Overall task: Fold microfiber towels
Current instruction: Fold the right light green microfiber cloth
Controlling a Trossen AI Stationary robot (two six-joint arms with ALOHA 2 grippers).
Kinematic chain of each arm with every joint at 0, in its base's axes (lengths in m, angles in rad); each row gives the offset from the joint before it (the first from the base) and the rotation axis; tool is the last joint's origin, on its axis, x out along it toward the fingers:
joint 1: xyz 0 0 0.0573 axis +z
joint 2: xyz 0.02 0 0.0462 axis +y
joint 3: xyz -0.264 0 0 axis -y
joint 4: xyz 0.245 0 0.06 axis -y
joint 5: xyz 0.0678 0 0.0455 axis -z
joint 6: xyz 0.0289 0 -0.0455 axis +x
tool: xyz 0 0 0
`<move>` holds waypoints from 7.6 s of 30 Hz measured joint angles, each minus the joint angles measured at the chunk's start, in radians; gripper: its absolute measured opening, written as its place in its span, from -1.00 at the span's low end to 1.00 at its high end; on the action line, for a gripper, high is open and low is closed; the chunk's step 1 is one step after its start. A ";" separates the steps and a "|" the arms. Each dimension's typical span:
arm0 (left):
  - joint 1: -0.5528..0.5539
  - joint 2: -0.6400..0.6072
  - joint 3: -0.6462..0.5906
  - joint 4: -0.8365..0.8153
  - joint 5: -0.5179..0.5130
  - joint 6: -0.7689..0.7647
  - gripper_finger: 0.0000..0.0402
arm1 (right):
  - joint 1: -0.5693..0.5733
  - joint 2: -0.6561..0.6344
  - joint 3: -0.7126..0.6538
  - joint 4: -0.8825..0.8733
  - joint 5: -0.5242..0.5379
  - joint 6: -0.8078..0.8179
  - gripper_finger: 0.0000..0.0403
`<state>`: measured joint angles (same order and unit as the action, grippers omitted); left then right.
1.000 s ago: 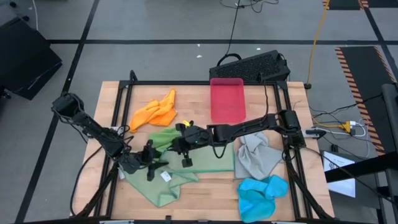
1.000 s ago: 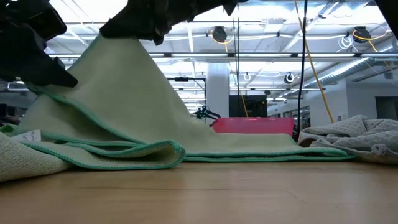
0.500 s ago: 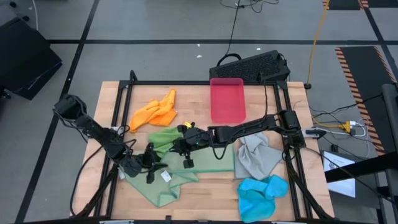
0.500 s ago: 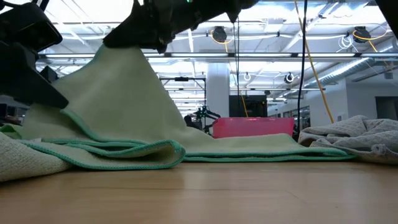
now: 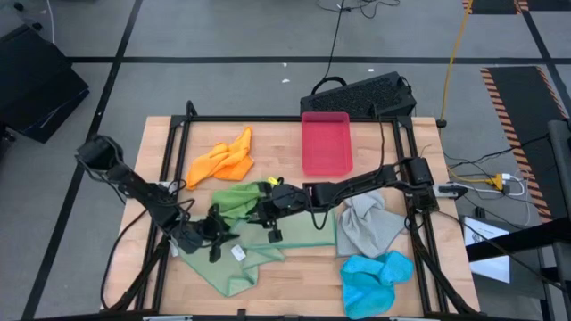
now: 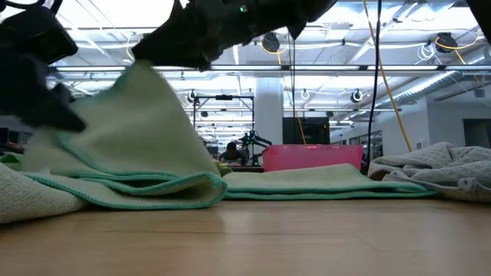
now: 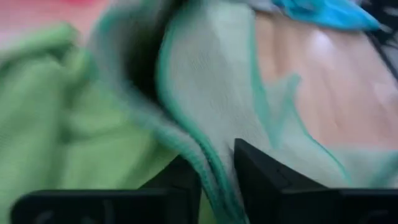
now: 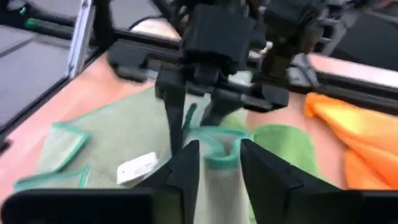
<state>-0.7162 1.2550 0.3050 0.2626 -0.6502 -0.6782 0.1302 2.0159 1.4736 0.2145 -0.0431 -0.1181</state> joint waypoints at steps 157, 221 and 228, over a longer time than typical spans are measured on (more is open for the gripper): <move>0.238 -0.071 0.507 -0.434 0.015 0.438 -0.31 | 0.468 -0.333 -0.475 -0.581 0.465 0.755 -0.15; 0.371 1.147 1.402 -0.311 0.207 0.521 0.33 | 0.630 -0.850 -0.923 -0.331 0.851 0.514 -0.15; 0.405 1.174 1.405 -0.303 0.286 0.511 0.27 | 0.609 -0.853 -0.931 -0.305 0.850 0.484 -0.15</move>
<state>-0.3110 2.4287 1.7097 -0.0402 -0.3641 -0.1672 0.7397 1.1633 0.5430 -0.0903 0.8070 0.3660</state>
